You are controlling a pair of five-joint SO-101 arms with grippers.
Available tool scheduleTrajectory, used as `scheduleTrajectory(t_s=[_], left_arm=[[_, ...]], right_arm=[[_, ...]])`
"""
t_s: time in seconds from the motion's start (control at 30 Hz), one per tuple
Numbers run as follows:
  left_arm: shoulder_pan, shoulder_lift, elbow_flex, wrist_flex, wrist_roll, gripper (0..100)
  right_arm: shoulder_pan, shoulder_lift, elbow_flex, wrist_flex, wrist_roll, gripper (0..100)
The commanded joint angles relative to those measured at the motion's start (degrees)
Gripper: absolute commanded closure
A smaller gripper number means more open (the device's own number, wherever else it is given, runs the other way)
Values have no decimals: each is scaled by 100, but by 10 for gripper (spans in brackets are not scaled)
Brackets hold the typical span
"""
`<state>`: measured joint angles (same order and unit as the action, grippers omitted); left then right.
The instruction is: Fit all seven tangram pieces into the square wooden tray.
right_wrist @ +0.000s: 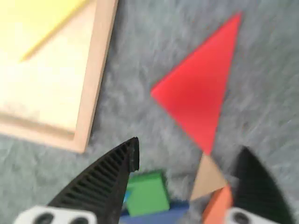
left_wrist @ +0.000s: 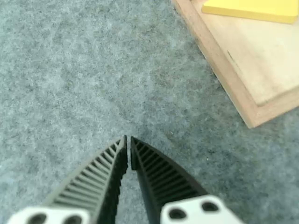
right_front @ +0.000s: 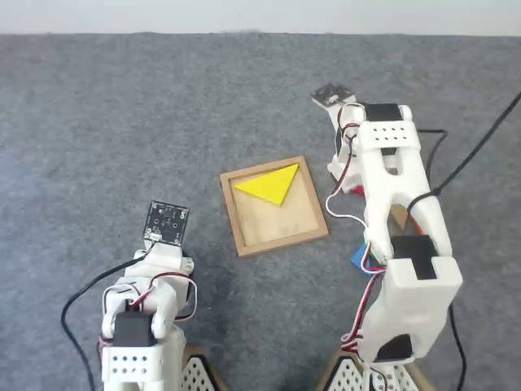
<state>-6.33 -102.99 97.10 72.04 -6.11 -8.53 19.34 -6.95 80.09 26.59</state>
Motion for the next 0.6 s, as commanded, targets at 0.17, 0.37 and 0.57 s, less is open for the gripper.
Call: scheduleTrajectory(t_s=[0.17,0.37,0.57], left_arm=[[-18,-114,-66,26,53,987],[-18,-114,-66,26,53,987],[-18,-114,-66,26,53,987]], right_arm=[[-435,409,-88,-963,-615,561],[-356,963,-88,-1209,-721,561],[-40,1376,-281,-1305,-721,561]])
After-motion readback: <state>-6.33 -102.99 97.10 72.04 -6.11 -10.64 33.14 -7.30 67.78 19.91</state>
